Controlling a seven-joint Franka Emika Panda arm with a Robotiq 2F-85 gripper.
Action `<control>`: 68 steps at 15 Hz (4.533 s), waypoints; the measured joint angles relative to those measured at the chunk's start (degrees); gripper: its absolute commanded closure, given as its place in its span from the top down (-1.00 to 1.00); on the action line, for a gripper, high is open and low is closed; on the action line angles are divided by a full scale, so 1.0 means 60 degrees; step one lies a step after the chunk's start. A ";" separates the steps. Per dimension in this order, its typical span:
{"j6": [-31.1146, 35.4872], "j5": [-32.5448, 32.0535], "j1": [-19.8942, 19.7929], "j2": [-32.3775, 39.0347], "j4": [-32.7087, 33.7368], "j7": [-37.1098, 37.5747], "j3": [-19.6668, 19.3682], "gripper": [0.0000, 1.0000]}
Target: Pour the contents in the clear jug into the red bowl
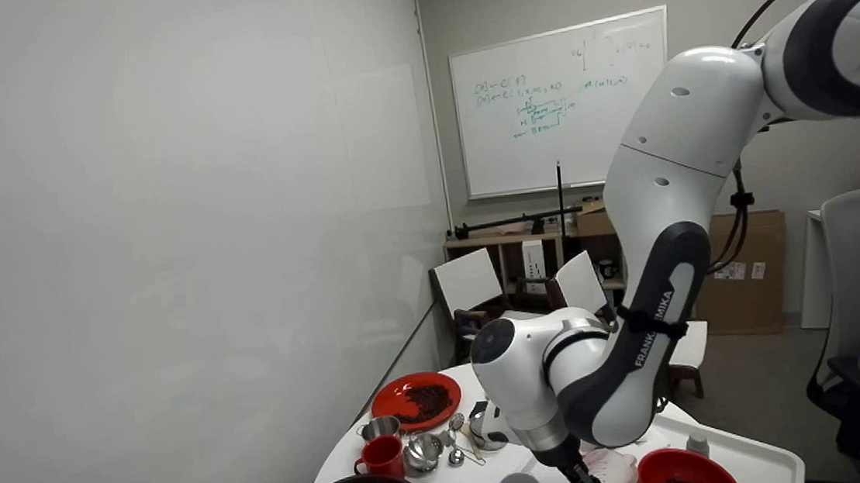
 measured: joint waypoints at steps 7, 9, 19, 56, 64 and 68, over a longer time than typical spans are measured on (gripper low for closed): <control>-0.0325 0.0705 -0.0516 -0.1471 -0.1478 -0.0433 0.0005 -0.79; -0.0319 0.0895 -0.0669 -0.1847 -0.1834 -0.0444 0.0009 -0.79; 0.1254 0.1387 -0.1596 -0.3560 -0.3600 -0.0452 -0.0007 -0.79; 0.7651 0.3559 -0.2688 -0.7012 -0.8182 0.0624 -0.0769 -0.81; 0.7705 0.3658 -0.2530 -0.7003 -0.8192 0.1099 -0.0033 -0.46; 0.7706 0.3649 -0.2413 -0.6971 -0.8190 0.1098 -0.0309 -0.81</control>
